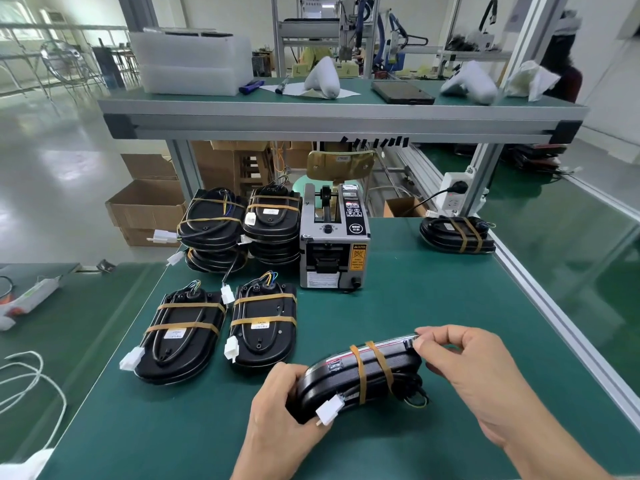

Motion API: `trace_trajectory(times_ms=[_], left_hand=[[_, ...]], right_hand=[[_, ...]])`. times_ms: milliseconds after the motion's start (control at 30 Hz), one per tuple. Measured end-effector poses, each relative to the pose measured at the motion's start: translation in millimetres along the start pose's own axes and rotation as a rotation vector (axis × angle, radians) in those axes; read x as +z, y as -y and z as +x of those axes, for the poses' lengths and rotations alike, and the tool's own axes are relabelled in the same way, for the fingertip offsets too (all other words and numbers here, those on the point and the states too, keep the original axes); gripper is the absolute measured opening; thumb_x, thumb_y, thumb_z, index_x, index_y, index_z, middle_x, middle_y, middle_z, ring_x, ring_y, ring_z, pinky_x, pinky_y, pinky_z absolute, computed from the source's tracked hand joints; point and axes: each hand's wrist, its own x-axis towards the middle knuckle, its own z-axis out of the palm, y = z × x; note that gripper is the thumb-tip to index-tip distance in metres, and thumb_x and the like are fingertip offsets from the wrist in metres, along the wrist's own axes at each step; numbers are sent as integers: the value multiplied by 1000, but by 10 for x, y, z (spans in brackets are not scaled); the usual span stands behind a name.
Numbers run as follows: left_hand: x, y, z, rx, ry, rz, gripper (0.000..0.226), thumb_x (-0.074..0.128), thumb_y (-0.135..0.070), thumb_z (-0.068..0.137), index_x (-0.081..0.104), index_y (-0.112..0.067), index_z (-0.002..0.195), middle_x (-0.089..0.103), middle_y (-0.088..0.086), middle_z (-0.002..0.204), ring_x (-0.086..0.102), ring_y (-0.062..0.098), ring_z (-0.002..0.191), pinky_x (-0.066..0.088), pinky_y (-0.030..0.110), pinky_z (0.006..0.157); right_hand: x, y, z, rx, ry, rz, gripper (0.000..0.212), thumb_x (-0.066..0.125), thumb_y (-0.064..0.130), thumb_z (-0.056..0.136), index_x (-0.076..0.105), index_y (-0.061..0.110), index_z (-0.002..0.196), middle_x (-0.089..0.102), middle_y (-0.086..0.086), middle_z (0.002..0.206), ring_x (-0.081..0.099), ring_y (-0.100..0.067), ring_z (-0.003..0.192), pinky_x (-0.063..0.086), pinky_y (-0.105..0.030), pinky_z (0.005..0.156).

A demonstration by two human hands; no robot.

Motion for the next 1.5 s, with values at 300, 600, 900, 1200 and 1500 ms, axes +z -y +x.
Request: trace_trajectory(times_ms=[300,600,900,1200,1500], left_hand=[[5,7,7,24,-8,16,36,86,-43,67,64,-44,95,62,-10,88,62,12,74,45,12,64],[-2,0,12,38,-7,29,36,85,-42,67,64,-45,95,61,-11,87,61,10,73,44,12,63],[-7,-25,12,32,-7,33,35,85,-43,67,63,-45,95,60,-10,88,60,11,73,43,11,63],[-11,-44,13,31,-4,34,36,84,-43,67,63,-44,95,60,-10,87,59,10,73,43,11,63],[-21,-75,10,27,-6,22,35,84,-45,67,64,-44,95,61,-9,87,60,12,73,43,11,64]], right_hand=[[11,-49,24,-63,-18,-89,18,81,18,85,79,29,72,75,30,93,71,2,74,46,-21,77],[31,-27,5,-94,-42,-215,18,79,25,82,76,37,69,68,41,89,67,7,75,44,-20,70],[68,2,-7,-90,-77,-214,12,80,37,82,75,41,72,73,28,78,66,7,74,46,-24,68],[85,9,-5,-87,-111,-238,17,81,31,80,74,45,73,74,26,77,67,5,71,48,-25,68],[81,35,-22,-109,-133,-295,24,81,31,80,71,52,75,71,29,74,65,9,74,46,-22,66]])
